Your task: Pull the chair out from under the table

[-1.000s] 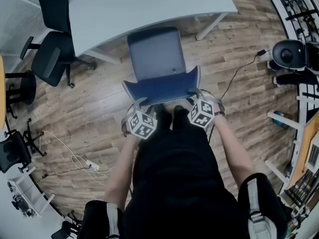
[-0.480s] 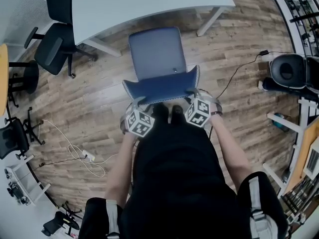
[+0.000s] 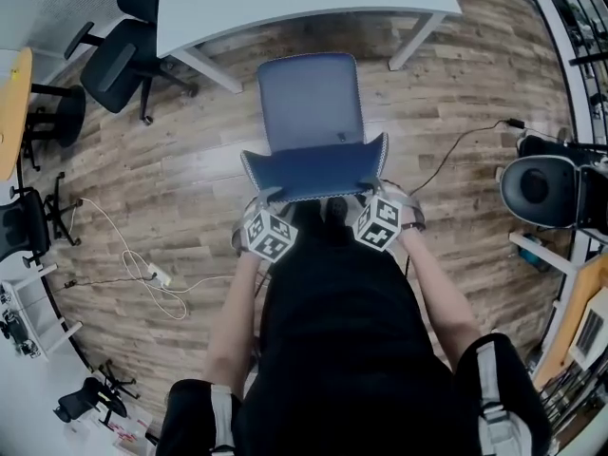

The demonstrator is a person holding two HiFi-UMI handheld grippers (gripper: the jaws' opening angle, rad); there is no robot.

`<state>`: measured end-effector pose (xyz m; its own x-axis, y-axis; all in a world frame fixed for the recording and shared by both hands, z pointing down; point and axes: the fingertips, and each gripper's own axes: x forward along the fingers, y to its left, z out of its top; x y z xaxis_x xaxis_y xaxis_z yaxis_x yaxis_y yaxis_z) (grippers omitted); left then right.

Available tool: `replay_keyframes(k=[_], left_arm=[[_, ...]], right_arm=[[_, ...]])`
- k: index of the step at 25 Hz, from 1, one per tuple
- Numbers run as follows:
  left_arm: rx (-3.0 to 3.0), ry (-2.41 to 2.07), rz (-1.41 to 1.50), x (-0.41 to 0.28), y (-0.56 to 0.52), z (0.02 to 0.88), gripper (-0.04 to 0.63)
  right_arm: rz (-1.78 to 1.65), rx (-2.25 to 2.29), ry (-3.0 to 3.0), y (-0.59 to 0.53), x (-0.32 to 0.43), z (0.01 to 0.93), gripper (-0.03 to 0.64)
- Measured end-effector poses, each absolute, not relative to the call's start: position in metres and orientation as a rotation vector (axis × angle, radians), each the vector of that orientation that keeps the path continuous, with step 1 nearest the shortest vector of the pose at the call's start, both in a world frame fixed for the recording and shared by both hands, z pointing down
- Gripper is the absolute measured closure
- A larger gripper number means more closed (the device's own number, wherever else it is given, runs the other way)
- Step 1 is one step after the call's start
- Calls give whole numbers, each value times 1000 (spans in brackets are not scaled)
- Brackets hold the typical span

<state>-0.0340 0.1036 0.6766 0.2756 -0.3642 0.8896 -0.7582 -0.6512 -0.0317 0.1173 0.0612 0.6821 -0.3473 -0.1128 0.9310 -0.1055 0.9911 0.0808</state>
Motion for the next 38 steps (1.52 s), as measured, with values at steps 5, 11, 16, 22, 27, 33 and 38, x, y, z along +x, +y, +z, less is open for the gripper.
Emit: replay_keyframes(k=[5,11,16,22,27,33,38], left_arm=[[2145,-1023,1338,-24,122,677,442],[2132,-1015,1341,-10,152,683,442],[2121,-1010,1345,-7,175,684,442],[2130,-978,1325,0,201,682,442],[2141,-952,1337,2,225,682,442],[2173,-897,1337,10,256,681,443],[2196,-837,1330,15,273,681,445]], right_arm=[[3,151,-1926,79,128,683,495],[6,130,-1926,108,140,687,495],[33,109,-1928,133,145,688,495],[48,120,-1921,159,152,686,495],[70,123,-1911,186,155,686,495],[87,140,-1904,217,163,686,494],[98,145,-1900,236,168,686,494]])
